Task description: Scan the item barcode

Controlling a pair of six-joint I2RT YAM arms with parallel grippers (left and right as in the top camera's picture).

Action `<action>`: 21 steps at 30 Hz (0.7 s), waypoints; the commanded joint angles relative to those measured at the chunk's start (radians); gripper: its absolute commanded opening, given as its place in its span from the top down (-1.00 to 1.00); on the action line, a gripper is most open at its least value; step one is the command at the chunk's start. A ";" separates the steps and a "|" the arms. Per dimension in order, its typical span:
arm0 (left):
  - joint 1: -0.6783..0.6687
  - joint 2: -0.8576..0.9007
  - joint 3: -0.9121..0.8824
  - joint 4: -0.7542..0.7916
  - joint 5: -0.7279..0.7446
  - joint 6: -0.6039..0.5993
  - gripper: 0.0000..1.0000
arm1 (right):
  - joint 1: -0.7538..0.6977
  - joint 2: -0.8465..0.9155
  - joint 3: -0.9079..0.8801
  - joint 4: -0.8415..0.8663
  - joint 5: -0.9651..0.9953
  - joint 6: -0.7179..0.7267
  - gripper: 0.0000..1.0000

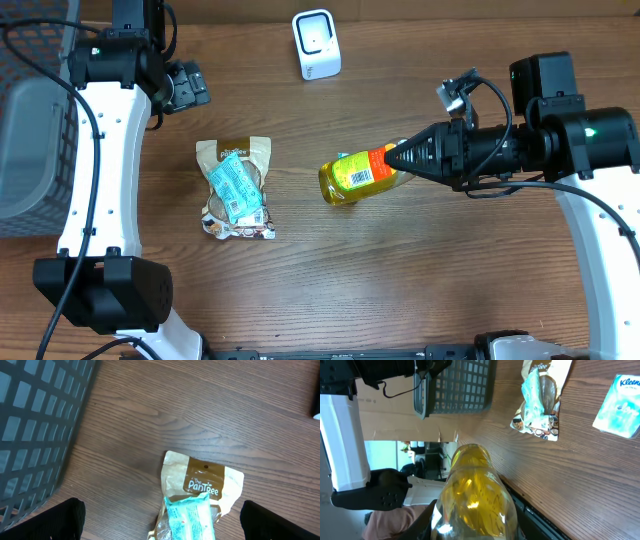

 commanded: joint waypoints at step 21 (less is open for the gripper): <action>0.000 -0.006 0.013 -0.001 -0.010 0.019 -1.00 | -0.004 -0.013 0.029 -0.237 -0.046 -0.314 0.93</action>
